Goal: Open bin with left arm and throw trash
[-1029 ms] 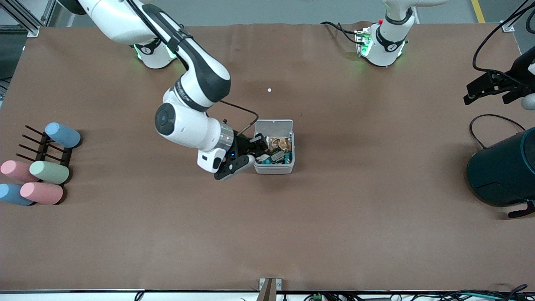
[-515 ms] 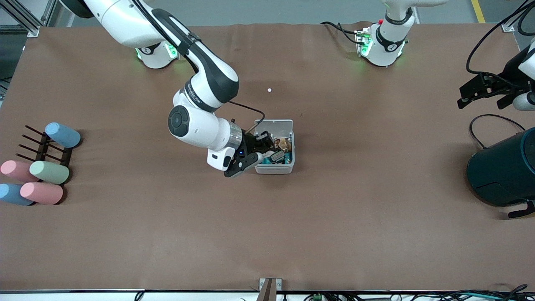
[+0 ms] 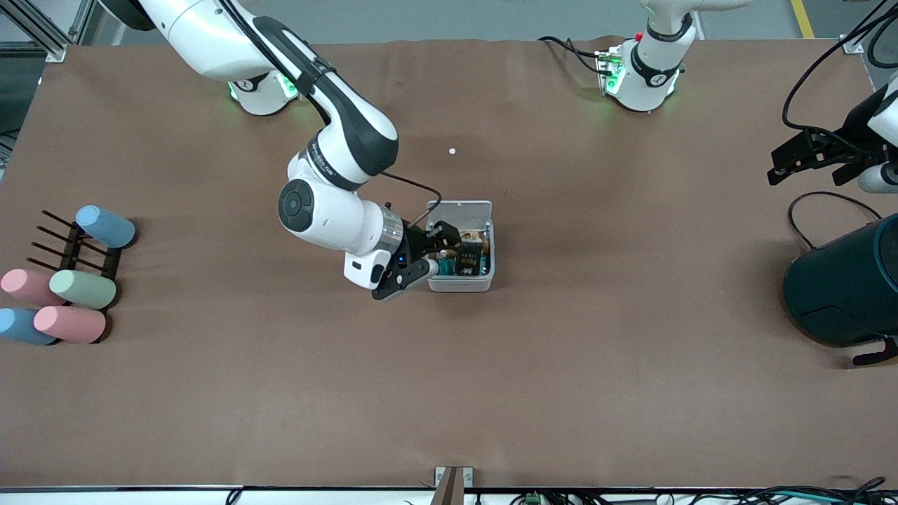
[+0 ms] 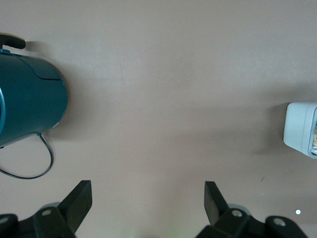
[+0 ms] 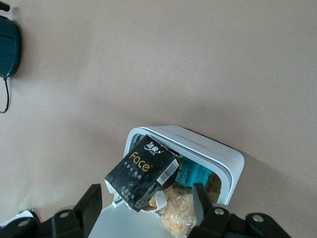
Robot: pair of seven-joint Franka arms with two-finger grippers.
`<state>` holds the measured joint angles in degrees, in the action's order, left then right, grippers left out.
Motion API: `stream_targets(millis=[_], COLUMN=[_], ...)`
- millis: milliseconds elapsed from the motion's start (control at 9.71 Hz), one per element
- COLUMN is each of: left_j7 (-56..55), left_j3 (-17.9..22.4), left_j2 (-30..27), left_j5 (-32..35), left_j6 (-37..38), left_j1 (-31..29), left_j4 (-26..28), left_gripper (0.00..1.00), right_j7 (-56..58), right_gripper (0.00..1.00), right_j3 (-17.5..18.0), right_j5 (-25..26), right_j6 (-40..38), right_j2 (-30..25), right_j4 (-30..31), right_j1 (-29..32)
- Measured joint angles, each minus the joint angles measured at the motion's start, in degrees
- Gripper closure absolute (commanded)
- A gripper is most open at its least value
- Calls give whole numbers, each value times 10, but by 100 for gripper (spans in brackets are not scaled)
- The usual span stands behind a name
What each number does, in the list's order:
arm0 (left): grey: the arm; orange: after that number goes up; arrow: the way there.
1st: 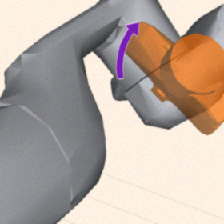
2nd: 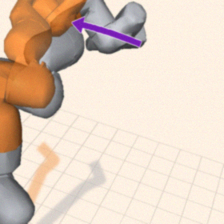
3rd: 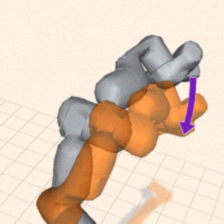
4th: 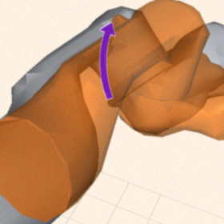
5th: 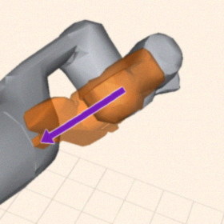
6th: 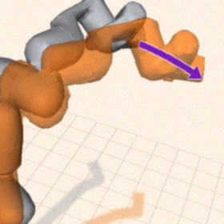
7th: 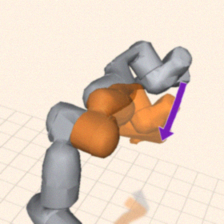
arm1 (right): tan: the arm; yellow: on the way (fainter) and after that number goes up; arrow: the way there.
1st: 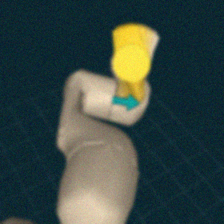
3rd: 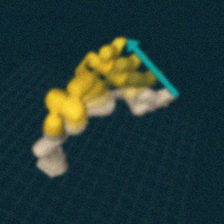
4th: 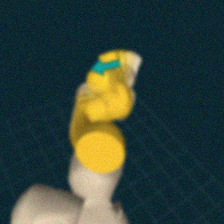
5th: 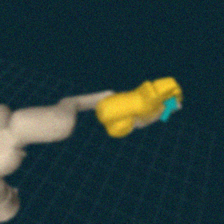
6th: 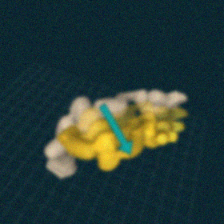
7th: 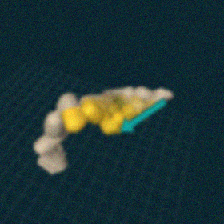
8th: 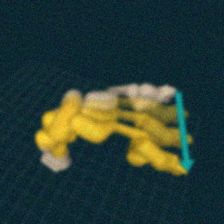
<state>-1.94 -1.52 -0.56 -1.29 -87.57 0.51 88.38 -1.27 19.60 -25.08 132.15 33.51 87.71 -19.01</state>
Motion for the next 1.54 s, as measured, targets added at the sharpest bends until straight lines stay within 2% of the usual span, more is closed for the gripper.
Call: stream_targets(millis=[206, 515, 824, 1235, 1441, 1544], left_j7=[0, 0, 0, 0, 0, 0], left_j3=[0, 0, 0, 0, 0, 0], left_j2=[0, 0, 1, 1, 2, 2], left_j5=[0, 0, 0, 0, 0, 0], left_j6=[0, 0, 0, 0, 0, 0], left_j1=[-6, -6, -6, -6, -6, -6], left_j4=[3, 3, 3, 3, 3, 4], left_gripper=[0, 0, 0, 0, 0, 0], right_j7=[0, 0, 2, 47, 84, 89], right_gripper=[17, 10, 2, 1, 1, 0], right_j3=[0, -4, -6, -7, -21, -40], right_j5=[0, 3, 57, 158, 164, 165], right_j6=[0, 0, -40, -144, -181, -199], right_j2=[0, 0, -4, -32, -50, -68], right_j4=[0, 0, -4, -12, -12, -13], right_j1=[0, 10, 50, 144, 186, 196])
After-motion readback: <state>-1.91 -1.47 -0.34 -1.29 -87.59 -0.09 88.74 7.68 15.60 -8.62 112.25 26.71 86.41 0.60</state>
